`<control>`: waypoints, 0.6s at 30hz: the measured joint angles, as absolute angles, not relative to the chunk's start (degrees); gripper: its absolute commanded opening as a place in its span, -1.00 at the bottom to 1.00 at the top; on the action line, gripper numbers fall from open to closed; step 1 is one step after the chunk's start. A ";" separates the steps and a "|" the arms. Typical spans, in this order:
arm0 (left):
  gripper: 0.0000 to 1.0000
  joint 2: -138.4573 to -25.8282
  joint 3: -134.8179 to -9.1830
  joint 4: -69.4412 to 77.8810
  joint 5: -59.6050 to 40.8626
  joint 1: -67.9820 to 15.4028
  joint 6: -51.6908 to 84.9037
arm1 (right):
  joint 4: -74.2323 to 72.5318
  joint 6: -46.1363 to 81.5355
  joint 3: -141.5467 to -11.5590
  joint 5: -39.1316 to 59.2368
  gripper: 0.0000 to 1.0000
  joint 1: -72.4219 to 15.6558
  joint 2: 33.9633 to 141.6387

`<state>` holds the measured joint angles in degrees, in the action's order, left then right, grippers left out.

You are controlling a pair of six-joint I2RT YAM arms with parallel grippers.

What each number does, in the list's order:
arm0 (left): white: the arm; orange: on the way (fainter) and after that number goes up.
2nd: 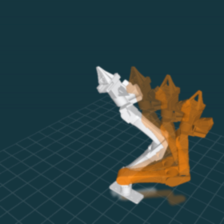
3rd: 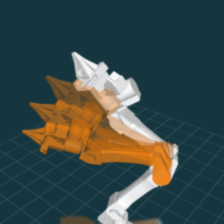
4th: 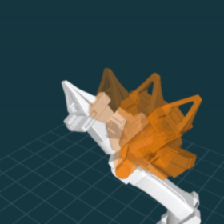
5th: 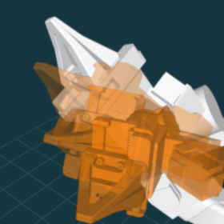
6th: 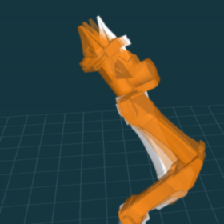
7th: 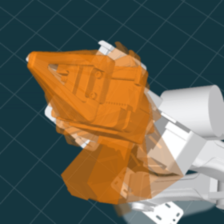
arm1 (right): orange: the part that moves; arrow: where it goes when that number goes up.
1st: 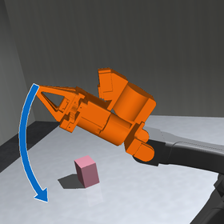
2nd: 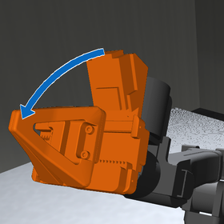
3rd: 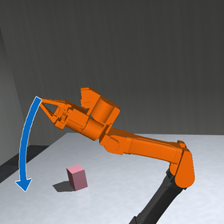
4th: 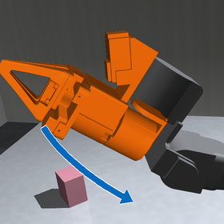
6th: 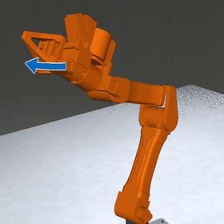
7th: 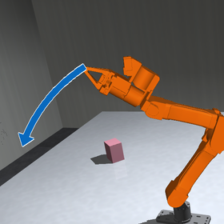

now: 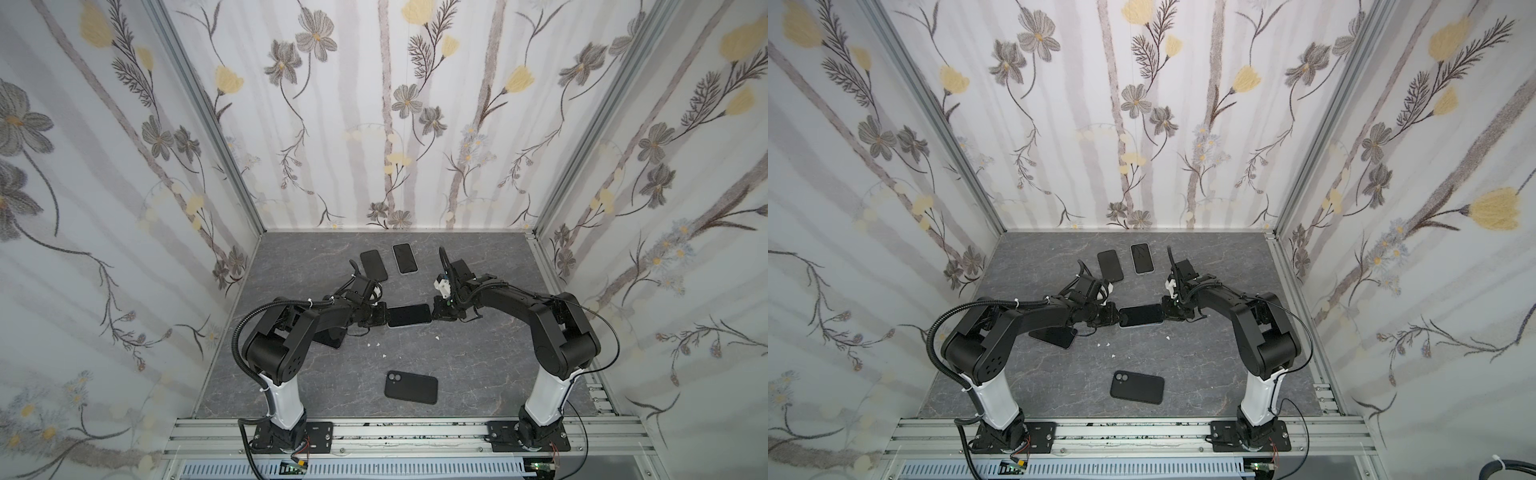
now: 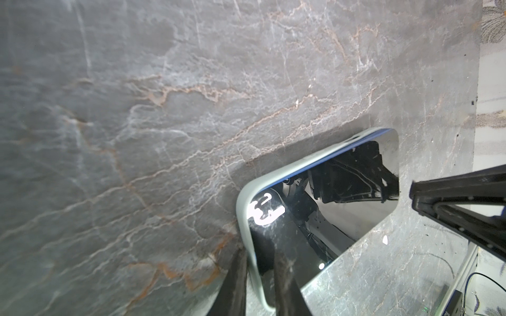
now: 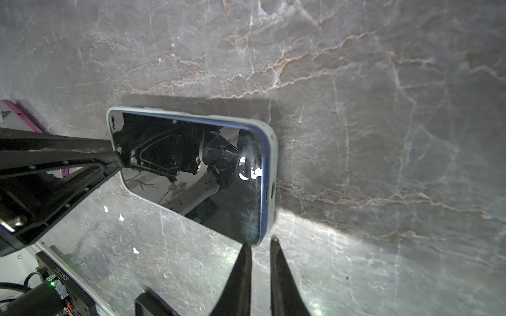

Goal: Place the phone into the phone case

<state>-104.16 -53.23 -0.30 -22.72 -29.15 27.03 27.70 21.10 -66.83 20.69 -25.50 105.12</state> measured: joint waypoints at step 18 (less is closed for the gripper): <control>-0.63 -103.85 -53.19 -1.10 -22.72 -29.17 27.00 | 26.94 20.95 -66.85 21.69 -0.84 -25.69 107.26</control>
